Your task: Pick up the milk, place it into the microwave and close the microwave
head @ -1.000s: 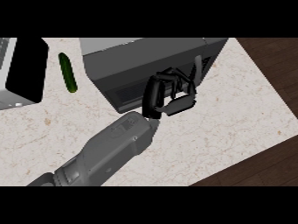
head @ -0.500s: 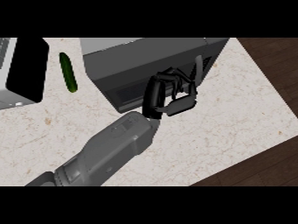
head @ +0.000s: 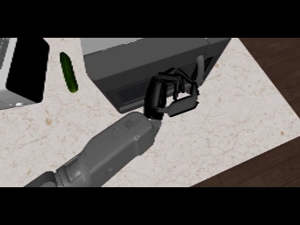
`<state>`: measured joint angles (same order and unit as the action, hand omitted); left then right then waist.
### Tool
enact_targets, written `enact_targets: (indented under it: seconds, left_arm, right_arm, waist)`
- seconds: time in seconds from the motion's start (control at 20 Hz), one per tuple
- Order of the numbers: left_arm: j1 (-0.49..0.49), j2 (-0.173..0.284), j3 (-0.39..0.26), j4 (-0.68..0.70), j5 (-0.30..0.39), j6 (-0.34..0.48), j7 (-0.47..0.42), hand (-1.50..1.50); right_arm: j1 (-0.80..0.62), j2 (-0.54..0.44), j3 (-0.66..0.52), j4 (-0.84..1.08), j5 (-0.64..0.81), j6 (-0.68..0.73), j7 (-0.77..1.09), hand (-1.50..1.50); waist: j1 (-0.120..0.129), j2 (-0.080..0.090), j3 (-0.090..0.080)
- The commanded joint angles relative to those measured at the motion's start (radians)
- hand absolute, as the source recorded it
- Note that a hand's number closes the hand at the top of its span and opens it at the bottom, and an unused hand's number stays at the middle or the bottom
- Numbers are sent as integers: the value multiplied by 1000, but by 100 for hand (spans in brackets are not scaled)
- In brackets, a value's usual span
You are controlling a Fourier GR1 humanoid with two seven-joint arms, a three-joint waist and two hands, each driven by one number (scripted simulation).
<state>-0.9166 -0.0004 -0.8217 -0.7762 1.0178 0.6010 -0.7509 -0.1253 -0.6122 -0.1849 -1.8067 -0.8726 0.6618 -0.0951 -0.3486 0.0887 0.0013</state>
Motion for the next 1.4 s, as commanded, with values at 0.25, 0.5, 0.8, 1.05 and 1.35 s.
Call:
enact_targets:
  seconds: [0.25, 0.5, 0.8, 1.05, 1.35]
  left_arm:
    - [-78, 0, -27, 134, 1, -15, 48, 150]
    - [-74, 0, -39, 182, 8, 39, 73, 150]
    - [-56, 0, -47, 205, 43, 73, 91, 150]
    - [-28, 0, -37, 215, 94, 102, 104, 150]
    - [-18, 0, -63, 226, 117, 66, 91, -150]
  right_arm:
    - [-7, -20, 6, -12, -57, 37, 8, -150]
    - [-6, -31, 18, -18, -95, 63, 14, -150]
    - [4, -55, 4, -35, -121, 64, 25, -150]
    - [36, -62, -16, -48, -141, 61, 24, -150]
    - [71, -83, -38, -76, -162, 42, 40, -150]
  waist:
    - [-15, 3, 3]
    - [-2, 5, 3]
    - [28, -3, -1]
    - [54, -9, -2]
    - [87, -18, -4]
